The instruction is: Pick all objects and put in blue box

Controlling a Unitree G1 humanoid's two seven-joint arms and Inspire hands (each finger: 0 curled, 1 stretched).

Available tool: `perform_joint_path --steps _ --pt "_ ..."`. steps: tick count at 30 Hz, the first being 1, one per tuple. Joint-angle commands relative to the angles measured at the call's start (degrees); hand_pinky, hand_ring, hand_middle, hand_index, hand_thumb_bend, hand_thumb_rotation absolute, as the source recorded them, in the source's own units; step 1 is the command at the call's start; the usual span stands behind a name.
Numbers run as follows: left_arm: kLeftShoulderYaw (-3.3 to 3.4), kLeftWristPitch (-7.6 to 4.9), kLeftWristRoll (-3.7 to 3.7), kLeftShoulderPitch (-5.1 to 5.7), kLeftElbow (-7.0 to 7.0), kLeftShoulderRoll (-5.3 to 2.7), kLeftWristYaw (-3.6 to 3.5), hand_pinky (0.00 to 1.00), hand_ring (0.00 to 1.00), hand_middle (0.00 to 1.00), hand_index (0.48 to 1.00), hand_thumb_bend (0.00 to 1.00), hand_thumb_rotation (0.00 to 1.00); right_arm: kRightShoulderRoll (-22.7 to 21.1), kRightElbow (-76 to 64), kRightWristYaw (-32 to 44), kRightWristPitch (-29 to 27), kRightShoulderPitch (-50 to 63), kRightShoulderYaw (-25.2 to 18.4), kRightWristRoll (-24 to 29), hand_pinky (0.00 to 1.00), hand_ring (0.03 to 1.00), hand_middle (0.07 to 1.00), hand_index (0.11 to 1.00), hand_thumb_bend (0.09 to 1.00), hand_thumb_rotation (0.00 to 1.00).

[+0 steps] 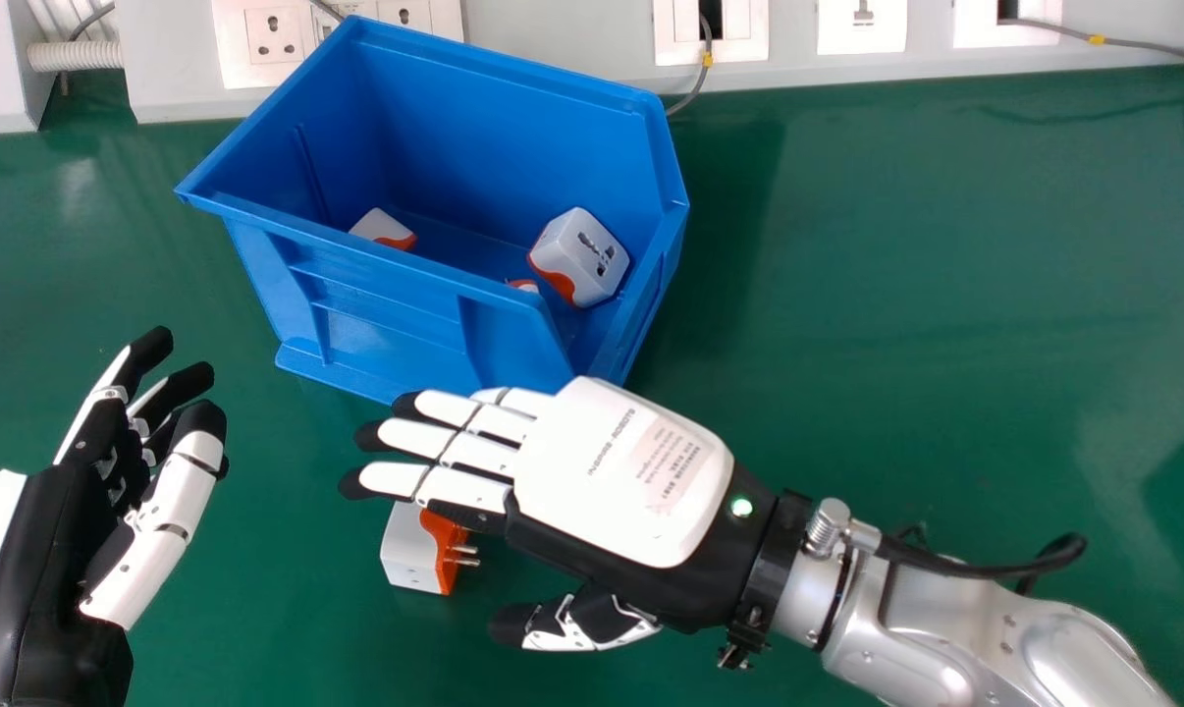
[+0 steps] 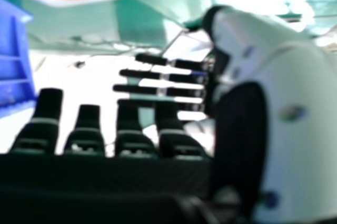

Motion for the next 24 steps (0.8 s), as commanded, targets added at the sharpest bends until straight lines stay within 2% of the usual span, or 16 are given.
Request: perform_joint_path --steps 1,10,21,24 --pt "0.09 -1.04 0.23 0.14 -1.75 0.22 0.33 0.78 0.87 0.88 0.924 0.27 0.55 0.9 -0.1 1.3 0.0 -2.0 0.4 1.6 0.82 0.938 0.939 0.874 0.194 0.0" --pt "-0.27 -1.07 0.22 -0.2 -1.53 0.12 0.41 0.79 0.88 0.88 0.926 0.27 0.56 2.9 2.2 7.1 2.1 -5.6 1.6 2.1 0.8 0.917 0.925 0.856 0.236 0.0" --pt "-0.77 -1.23 0.46 -0.55 -1.54 0.01 0.52 0.79 0.88 0.88 0.927 0.28 0.57 5.6 7.3 12.8 4.9 -13.3 3.8 0.9 0.76 0.889 0.912 0.836 0.211 0.0" --pt "-0.98 -1.37 0.6 -0.62 -1.46 -0.04 0.58 0.79 0.88 0.88 0.927 0.28 0.57 5.9 7.6 15.3 6.5 -15.5 4.6 0.5 0.75 0.886 0.91 0.831 0.255 0.0"
